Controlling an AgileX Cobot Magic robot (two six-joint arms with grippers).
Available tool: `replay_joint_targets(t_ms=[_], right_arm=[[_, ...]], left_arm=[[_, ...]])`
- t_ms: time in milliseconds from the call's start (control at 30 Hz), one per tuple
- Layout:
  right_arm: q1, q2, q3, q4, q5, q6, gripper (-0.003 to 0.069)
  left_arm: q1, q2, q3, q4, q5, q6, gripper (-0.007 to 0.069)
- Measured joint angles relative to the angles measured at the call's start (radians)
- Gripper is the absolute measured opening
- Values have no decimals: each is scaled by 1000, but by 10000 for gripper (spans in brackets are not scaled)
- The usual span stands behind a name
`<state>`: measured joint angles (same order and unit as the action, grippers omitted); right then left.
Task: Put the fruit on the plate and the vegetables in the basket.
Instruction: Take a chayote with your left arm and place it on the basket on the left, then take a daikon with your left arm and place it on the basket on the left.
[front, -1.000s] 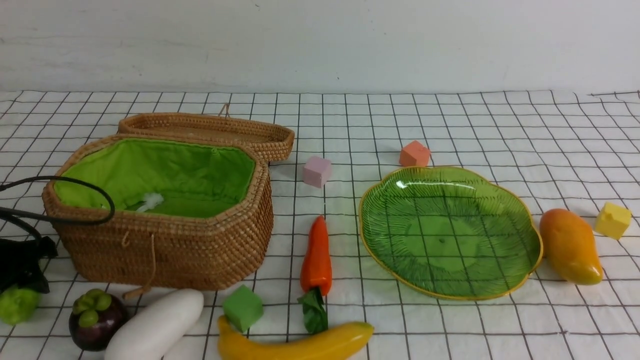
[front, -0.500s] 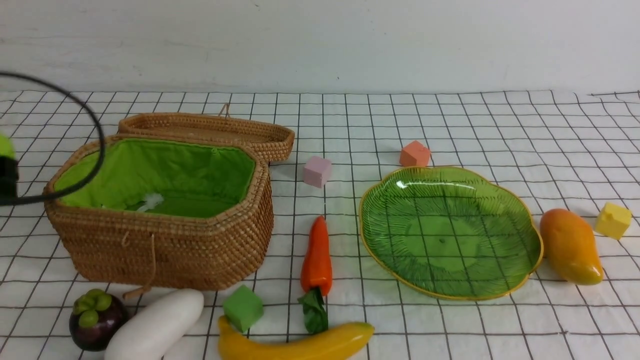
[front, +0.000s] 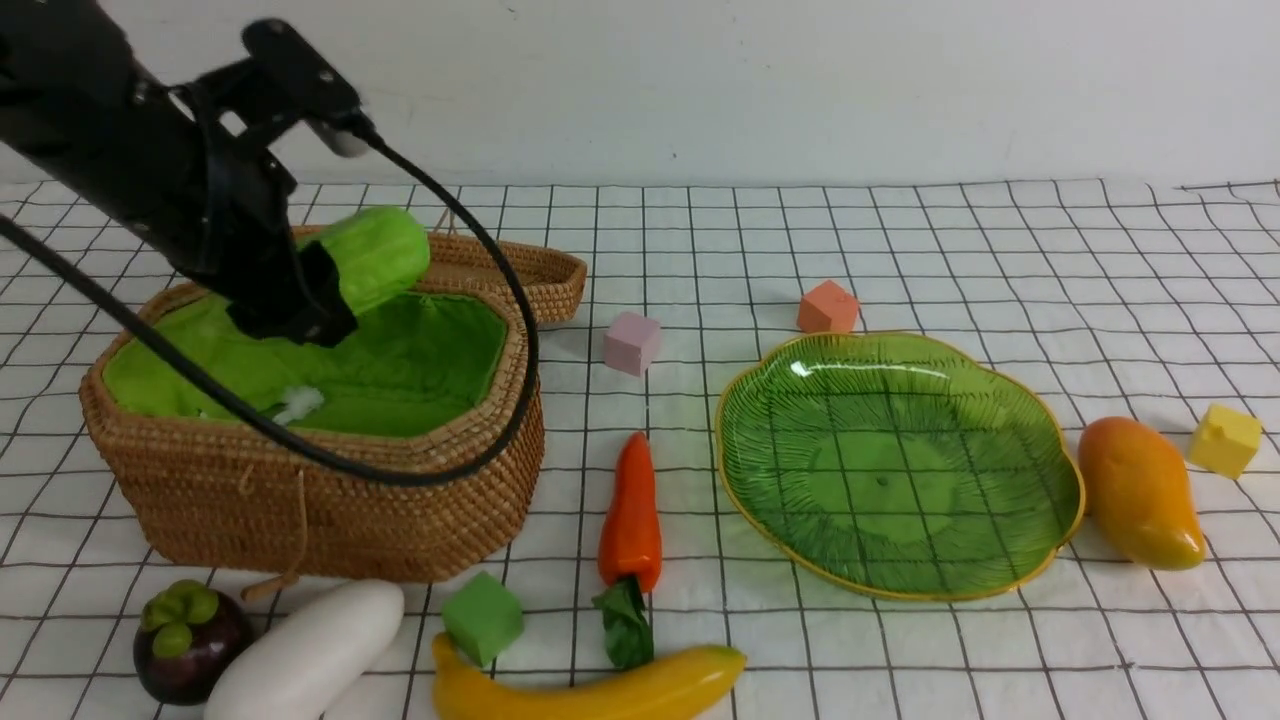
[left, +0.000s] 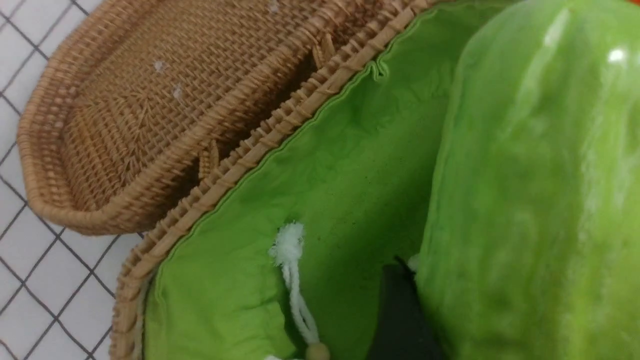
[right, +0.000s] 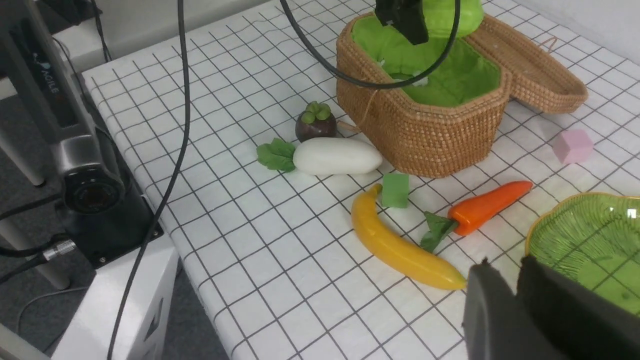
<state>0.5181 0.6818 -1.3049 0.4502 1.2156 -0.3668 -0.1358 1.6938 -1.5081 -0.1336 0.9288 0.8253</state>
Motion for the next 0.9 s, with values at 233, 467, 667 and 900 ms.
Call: replay_joint_targets(t_ms=[233,467,667,900], right_arm=[[0,0,0,-187,-57,211,109],[0,0,0,-253,-74,283,109],[0,0,0,-253,-74,286,110],[0,0,0,-256,-66,286,112]], left_arm=[[-15,32,-8,81,-7,3,520],[-19,24,-8,111,8,-17,635],[-65,-100,-8,76,72,-390,325],[-233,-339,144,153,253,-625,-13]])
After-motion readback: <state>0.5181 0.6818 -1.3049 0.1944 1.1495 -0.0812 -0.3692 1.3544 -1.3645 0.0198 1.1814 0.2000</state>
